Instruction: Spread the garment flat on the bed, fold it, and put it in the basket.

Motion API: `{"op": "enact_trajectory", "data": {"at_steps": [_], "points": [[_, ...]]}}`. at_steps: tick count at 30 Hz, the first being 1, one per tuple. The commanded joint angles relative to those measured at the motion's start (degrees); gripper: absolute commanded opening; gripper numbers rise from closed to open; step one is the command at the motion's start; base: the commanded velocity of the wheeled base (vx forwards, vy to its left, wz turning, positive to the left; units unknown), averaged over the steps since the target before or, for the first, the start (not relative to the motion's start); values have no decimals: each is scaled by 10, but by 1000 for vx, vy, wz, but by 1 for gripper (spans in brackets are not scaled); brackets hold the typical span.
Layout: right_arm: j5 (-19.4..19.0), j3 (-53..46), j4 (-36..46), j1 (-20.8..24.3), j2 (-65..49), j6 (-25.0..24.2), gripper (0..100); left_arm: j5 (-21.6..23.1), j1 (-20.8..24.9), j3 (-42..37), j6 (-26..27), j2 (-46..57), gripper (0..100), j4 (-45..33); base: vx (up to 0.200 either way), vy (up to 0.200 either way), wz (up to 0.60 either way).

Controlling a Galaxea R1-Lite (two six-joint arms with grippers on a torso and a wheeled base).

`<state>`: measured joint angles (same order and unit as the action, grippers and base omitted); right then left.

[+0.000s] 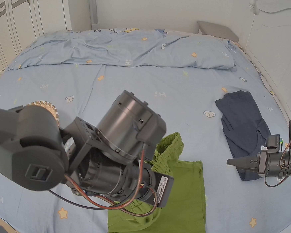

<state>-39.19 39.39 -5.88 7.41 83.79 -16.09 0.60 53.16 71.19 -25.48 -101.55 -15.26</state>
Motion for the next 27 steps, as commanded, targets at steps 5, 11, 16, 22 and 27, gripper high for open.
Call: {"op": "enact_trajectory", "data": {"at_steps": [5, 11, 16, 22, 27], "points": [[0, 1, 0, 0, 1, 1, 100, -15, 26, 2, -33, -51, 0, 40, 0, 0, 0], [0, 1, -1, 0, 1, 1, 100, -10, 56, 5, -83, -74, 100, 100, 0, 0, 0], [0, 0, 0, 0, 1, 1, 100, -5, 64, 4, -157, -81, 100, 173, 0, 0, 0], [-1, -1, 3, 10, -5, -1, 100, 4, 9, 1, -165, -71, 100, 177, 0, 0, 0], [-2, -13, 3, 103, -14, -28, 100, 92, -131, -61, -161, -8, 100, 164, 0, 0, 0]]}}
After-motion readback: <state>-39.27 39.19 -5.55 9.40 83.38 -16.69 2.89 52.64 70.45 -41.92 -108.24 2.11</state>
